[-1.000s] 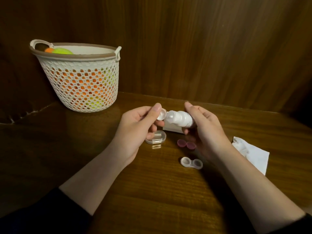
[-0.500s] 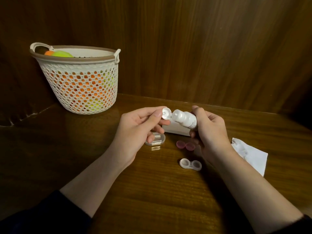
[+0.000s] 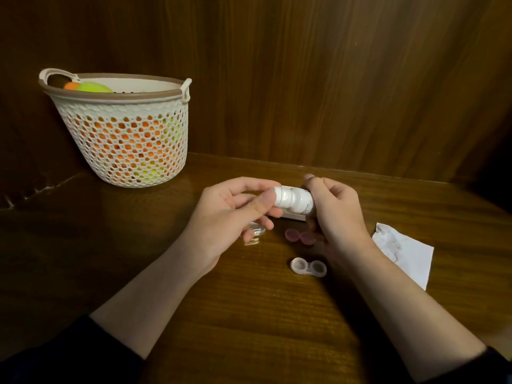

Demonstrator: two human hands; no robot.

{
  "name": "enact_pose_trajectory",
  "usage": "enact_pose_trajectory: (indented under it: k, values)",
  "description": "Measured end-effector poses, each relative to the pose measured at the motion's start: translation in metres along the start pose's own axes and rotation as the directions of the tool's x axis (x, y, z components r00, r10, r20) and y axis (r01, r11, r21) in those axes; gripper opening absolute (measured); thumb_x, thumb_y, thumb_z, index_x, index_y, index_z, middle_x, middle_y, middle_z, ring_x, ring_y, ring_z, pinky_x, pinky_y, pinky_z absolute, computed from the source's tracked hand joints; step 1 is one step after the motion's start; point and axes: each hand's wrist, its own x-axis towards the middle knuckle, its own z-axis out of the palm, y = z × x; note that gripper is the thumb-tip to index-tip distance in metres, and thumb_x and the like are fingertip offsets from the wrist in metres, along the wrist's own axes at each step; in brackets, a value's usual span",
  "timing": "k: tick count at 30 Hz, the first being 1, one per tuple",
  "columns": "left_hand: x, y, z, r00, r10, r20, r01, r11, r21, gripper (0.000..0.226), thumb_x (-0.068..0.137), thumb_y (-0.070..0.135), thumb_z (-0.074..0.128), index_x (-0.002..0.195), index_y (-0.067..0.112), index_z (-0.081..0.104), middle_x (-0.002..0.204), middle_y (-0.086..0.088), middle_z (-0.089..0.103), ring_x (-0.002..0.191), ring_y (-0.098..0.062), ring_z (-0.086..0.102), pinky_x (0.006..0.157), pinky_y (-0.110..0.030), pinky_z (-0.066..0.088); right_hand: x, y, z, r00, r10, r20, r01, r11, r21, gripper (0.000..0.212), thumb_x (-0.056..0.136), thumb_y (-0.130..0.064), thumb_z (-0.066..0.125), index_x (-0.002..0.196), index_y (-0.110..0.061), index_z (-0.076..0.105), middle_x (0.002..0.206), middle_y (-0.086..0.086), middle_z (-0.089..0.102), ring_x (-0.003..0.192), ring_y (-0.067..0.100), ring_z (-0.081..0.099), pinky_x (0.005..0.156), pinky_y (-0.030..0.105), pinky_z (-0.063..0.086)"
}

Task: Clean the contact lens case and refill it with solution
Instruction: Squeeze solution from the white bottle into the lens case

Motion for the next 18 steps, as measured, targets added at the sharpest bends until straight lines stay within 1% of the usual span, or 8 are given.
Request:
enact_pose_trajectory:
  k: [5,7,9,11,12,14,16,18]
  values:
    - [-0.0008,-0.0020,0.0001,1.000,0.029,0.009,-0.029,0.999,0.035,0.039,0.085,0.036,0.074,0.119,0.016,0.075,0.096,-0.008,0.083,0.076,-0.015,0.076,0.049,-0.021,0.052,-0.0014,-0.0010,0.0002,0.999,-0.040,-0.030,0.038,0.998,-0.045,0.049,0.102,-0.039,0.064,0.091,0.008,0.066,0.068,0.012,0.059,0.054,0.025,0.052,0.046,0.033,0.045]
    - [-0.0013,-0.0031,0.0001,0.999,0.039,0.011,-0.039,0.998,0.050,0.038,0.086,0.035,0.074,0.118,0.015,0.075,0.096,-0.007,0.083,0.076,-0.016,0.077,0.049,-0.021,0.053,-0.0019,-0.0016,0.0002,0.998,-0.048,-0.034,0.046,0.998,-0.051,0.050,0.101,-0.038,0.064,0.091,0.011,0.064,0.071,0.017,0.058,0.061,0.029,0.052,0.051,0.037,0.045]
    - [-0.0015,-0.0044,0.0000,0.999,0.045,0.013,-0.046,0.996,0.082,0.037,0.087,0.035,0.073,0.117,0.014,0.074,0.095,-0.006,0.083,0.077,-0.017,0.078,0.049,-0.023,0.053,-0.0027,-0.0019,0.0004,0.997,-0.067,-0.040,0.064,0.996,-0.069,0.049,0.101,-0.037,0.064,0.089,0.011,0.063,0.075,0.026,0.059,0.066,0.031,0.054,0.059,0.041,0.047]
    - [-0.0014,-0.0058,-0.0005,0.999,0.052,0.015,-0.053,0.992,0.114,0.037,0.087,0.034,0.073,0.117,0.013,0.074,0.094,-0.005,0.084,0.078,-0.018,0.079,0.050,-0.026,0.052,-0.0035,-0.0015,0.0006,0.994,-0.096,-0.049,0.091,0.991,-0.096,0.049,0.101,-0.036,0.064,0.087,0.011,0.063,0.079,0.029,0.061,0.068,0.028,0.055,0.061,0.041,0.048]
    - [-0.0012,-0.0064,-0.0009,0.998,0.058,0.015,-0.059,0.991,0.123,0.037,0.087,0.034,0.072,0.117,0.013,0.074,0.094,-0.005,0.084,0.079,-0.019,0.079,0.050,-0.027,0.053,-0.0035,-0.0009,0.0007,0.993,-0.103,-0.049,0.098,0.990,-0.100,0.049,0.101,-0.037,0.064,0.085,0.010,0.063,0.076,0.026,0.059,0.067,0.027,0.055,0.059,0.040,0.047]
    - [-0.0007,-0.0064,-0.0020,0.997,0.080,0.014,-0.081,0.989,0.127,0.036,0.088,0.034,0.072,0.118,0.014,0.075,0.096,-0.004,0.084,0.079,-0.019,0.079,0.049,-0.026,0.054,-0.0028,0.0005,0.0010,0.993,-0.110,-0.047,0.105,0.990,-0.099,0.048,0.101,-0.039,0.064,0.077,0.003,0.062,0.066,0.010,0.057,0.064,0.023,0.053,0.055,0.035,0.044]
    - [0.0003,-0.0051,-0.0029,0.994,0.109,0.003,-0.108,0.987,0.120,0.035,0.091,0.035,0.070,0.122,0.018,0.075,0.099,-0.003,0.083,0.080,-0.018,0.079,0.050,-0.023,0.055,-0.0028,0.0003,0.0012,0.989,-0.141,-0.035,0.136,0.983,-0.122,0.046,0.102,-0.043,0.064,0.067,-0.013,0.062,0.062,-0.004,0.056,0.062,0.015,0.053,0.057,0.034,0.043]
    - [0.0016,-0.0051,-0.0044,0.989,0.141,-0.036,-0.136,0.984,0.114,0.030,0.097,0.032,0.068,0.125,0.024,0.075,0.102,-0.002,0.082,0.079,-0.017,0.077,0.051,-0.022,0.056,-0.0037,-0.0032,0.0006,0.983,-0.185,0.022,0.186,0.976,-0.109,0.044,0.103,-0.048,0.064,0.070,-0.020,0.063,0.063,-0.007,0.057,0.059,0.012,0.055,0.054,0.032,0.045]
